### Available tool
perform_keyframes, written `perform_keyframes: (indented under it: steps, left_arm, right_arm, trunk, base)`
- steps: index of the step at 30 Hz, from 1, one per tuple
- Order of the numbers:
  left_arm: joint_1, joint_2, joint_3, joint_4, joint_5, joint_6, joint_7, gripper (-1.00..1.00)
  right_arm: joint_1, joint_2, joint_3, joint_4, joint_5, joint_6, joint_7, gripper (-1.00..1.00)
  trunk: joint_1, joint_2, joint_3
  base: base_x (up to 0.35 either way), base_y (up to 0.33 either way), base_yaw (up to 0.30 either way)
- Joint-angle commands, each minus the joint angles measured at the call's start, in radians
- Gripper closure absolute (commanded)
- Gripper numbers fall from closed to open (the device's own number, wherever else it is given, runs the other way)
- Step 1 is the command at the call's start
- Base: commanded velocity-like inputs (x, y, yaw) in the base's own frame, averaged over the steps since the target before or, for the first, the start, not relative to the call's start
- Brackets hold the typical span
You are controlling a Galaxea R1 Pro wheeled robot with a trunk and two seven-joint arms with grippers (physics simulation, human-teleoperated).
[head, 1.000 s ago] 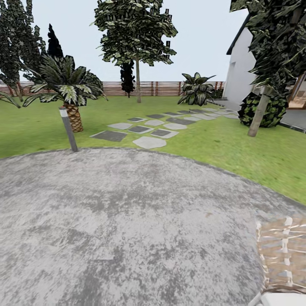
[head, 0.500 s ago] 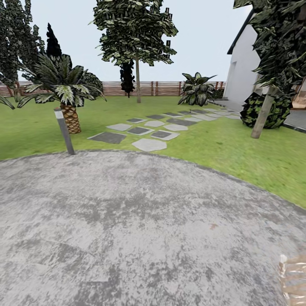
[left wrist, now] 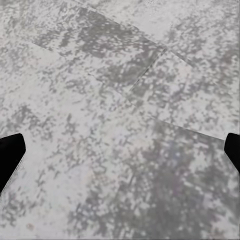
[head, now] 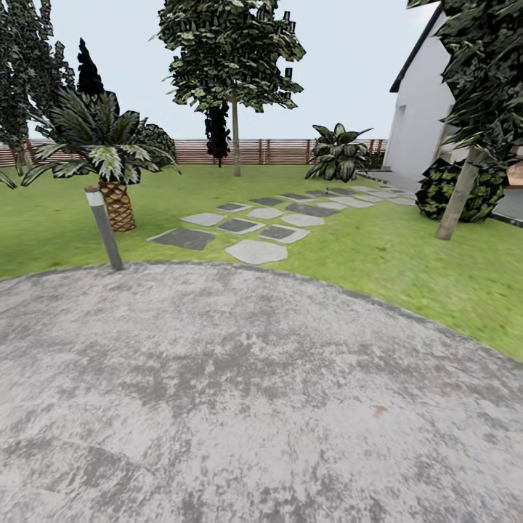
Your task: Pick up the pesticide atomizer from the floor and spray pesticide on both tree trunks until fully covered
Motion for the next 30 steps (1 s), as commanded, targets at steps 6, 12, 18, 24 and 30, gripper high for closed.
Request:
perform_keyframes:
  steps: [6,12,18,24,30]
  left_arm:
    - [-0.001,0.0,-0.005,0.002,0.009,-0.002,-0.001,-1.0]
    - [-0.001,0.0,-0.006,0.002,0.009,-0.003,-0.001,-1.0]
    - [-0.001,-0.001,-0.007,0.002,0.008,-0.004,-0.001,-1.0]
    - [-0.001,-0.001,-0.006,0.002,0.009,-0.002,-0.001,-1.0]
    - [-0.001,-0.001,-0.005,0.002,0.009,-0.002,-0.001,-1.0]
  right_arm:
    - [0.0,-0.003,0.0,-0.001,0.001,-0.003,0.001,-1.0]
    - [0.0,-0.003,0.0,0.0,0.001,-0.003,0.001,-1.0]
    - [0.0,-0.003,0.0,-0.001,0.001,-0.003,0.001,-1.0]
    - [0.0,-0.003,0.0,-0.001,0.001,-0.003,0.001,-1.0]
    - [0.0,-0.003,0.0,0.0,0.001,-0.003,0.001,-1.0]
  trunk:
    - [0.0,0.0,-0.001]
    - [0.0,0.0,-0.001]
    - [0.0,0.0,-0.001]
    - [0.0,0.0,-0.001]
    - [0.0,0.0,-0.001]
  base:
    - [0.338,0.088,0.0]
    - [0.338,0.018,0.0]
    - [0.338,0.001,0.0]
    - [0.338,0.0,0.0]
    - [0.338,0.0,0.0]
